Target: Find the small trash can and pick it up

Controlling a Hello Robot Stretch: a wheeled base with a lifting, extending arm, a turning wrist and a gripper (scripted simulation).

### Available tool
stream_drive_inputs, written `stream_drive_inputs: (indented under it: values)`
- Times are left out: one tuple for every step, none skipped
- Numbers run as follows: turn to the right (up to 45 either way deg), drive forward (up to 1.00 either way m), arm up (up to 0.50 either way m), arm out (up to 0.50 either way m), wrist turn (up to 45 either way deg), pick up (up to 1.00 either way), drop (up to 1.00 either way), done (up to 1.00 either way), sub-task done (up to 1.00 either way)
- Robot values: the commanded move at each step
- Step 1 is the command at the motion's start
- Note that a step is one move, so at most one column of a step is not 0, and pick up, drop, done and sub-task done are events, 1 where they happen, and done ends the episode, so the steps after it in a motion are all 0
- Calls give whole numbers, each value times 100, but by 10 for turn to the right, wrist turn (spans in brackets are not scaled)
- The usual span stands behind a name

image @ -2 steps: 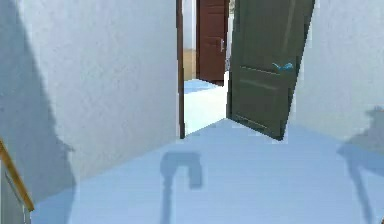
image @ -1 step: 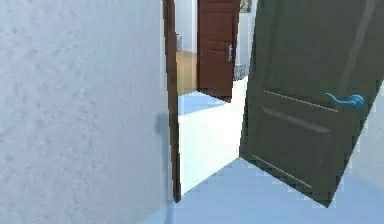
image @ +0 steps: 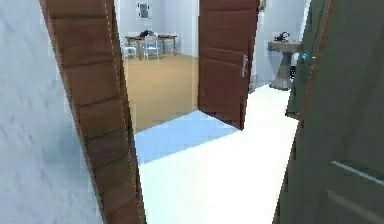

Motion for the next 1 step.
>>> stream_drive_inputs:
  values:
    - [90, 0, 0, 0, 0, 0, 0, 0, 0]
